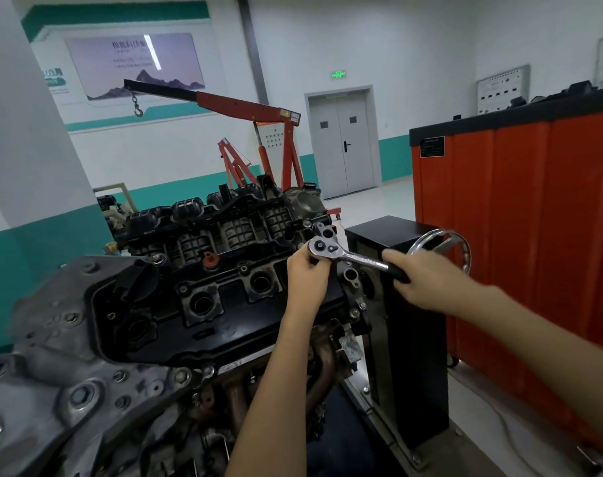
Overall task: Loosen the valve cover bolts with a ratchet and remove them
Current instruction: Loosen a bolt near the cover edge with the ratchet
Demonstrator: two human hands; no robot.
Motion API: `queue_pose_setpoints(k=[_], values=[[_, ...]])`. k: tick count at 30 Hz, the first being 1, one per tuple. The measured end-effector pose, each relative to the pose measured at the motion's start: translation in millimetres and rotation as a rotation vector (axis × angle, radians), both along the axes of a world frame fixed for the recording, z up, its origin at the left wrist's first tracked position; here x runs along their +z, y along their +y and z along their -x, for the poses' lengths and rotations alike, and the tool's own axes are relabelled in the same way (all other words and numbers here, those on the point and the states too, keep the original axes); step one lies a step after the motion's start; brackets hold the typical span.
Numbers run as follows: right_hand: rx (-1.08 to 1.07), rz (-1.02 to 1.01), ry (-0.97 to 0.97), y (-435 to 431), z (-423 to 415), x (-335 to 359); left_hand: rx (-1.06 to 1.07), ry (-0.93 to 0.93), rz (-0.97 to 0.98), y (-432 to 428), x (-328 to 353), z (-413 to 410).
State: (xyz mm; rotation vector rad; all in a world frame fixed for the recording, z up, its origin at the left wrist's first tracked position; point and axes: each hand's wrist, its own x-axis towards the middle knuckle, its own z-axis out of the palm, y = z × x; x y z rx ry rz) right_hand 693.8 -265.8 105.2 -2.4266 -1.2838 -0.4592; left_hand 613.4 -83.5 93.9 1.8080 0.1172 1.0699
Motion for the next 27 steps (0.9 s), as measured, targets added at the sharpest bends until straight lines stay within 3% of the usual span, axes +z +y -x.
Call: queue_pose_setpoints(k=[4, 7, 9, 13, 17, 19, 20, 22, 25, 27], values=[[0.081, -0.415, 0.58, 21, 72, -60, -0.006, -0.061, 0.032, -3, -3, -5], [0.077, -0.643, 0.754, 66, 113, -76, -0.029, -0.065, 0.071, -3, -2, -10], [0.086, -0.667, 0.785, 76, 121, -77, -0.035, -0.062, 0.083, -1, -2, -8], [0.13, -0.369, 0.623, 26, 73, -56, -0.032, -0.009, 0.007, 2, 0, -4], [0.061, 0.064, 0.118, -11, 2, 5, -0.005, 0.036, -0.08, 0, 5, -1], [0.033, 0.126, -0.094, -7, -12, 22, -0.012, 0.011, -0.06, -1, 5, 0], [0.013, 0.107, -0.106, -5, -12, 19, -0.008, 0.004, -0.046, -1, 3, 0], [-0.013, -0.012, 0.03, -3, 2, -4, 0.002, -0.005, -0.019, -1, -1, -2], [0.063, -0.336, 0.502, 16, 56, -54, 0.03, -0.034, 0.012, -2, -5, -9], [0.092, -0.533, 0.696, 44, 91, -71, 0.034, -0.036, 0.042, -2, -4, -11]])
